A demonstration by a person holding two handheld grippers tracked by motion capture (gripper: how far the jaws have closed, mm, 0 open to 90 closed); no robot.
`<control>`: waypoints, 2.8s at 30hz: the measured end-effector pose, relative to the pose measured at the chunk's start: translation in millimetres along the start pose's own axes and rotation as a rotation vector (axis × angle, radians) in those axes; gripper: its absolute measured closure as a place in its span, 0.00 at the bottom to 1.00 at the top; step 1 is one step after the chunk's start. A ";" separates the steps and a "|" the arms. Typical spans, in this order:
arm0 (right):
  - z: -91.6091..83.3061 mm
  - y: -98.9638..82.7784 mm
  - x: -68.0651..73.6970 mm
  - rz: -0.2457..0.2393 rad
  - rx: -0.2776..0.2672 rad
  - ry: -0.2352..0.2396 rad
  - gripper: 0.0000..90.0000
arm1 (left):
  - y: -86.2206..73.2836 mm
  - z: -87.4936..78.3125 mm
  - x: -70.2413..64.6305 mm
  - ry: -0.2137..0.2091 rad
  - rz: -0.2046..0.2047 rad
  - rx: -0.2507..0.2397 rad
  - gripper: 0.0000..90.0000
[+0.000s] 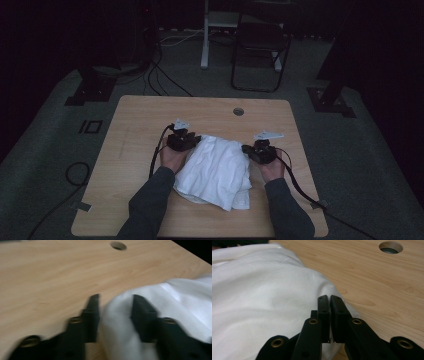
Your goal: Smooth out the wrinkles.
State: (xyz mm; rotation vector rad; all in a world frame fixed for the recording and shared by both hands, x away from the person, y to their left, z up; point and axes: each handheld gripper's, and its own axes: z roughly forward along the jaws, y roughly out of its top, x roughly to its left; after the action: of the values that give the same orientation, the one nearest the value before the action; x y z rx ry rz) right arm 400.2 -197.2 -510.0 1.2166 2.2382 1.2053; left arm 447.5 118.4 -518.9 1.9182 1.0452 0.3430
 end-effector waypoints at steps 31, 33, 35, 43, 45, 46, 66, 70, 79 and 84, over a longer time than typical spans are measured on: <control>-16.9 -5.4 -23.8 0.026 -0.029 -0.050 0.96 | 1.6 14.3 3.1 -0.082 -0.039 -0.046 0.72; -16.8 -5.6 -23.6 0.023 -0.030 -0.043 0.96 | 0.7 15.5 -0.2 -0.104 -0.008 -0.033 0.95; -16.9 -5.5 -23.8 0.020 -0.030 -0.041 0.96 | 1.5 15.2 -5.1 -0.076 0.025 -0.017 1.00; -27.1 -4.2 -36.2 0.049 -0.041 -0.175 0.99 | 2.2 9.8 -5.8 0.020 0.063 0.023 1.00; -26.9 -5.2 -37.9 0.065 -0.036 -0.166 0.98 | 1.2 8.6 -4.4 0.046 0.058 0.031 1.00; -26.9 -6.8 -35.7 0.058 -0.022 -0.162 0.95 | -1.3 7.2 -2.5 0.054 0.056 0.034 1.00; -69.1 -50.4 33.5 -0.020 -0.039 0.005 0.99 | -13.6 -19.6 -19.6 0.064 0.100 -0.011 0.92; -82.9 -54.7 27.2 -0.026 -0.038 -0.038 0.99 | -15.6 -23.6 -20.8 0.076 0.104 -0.012 0.90; -48.6 -65.0 23.4 -0.056 0.099 -0.060 0.99 | -15.1 -45.2 -31.9 0.073 0.104 -0.080 0.81; -45.6 -57.1 23.5 -0.033 0.092 -0.100 0.78 | -13.3 -61.5 -41.3 0.059 0.123 -0.118 0.76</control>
State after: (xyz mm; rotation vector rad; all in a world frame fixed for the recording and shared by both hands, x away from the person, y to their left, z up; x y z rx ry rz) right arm 328.2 -218.2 -526.1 1.2407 2.2531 1.0163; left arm 379.0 125.1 -488.5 1.8796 0.9256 0.5222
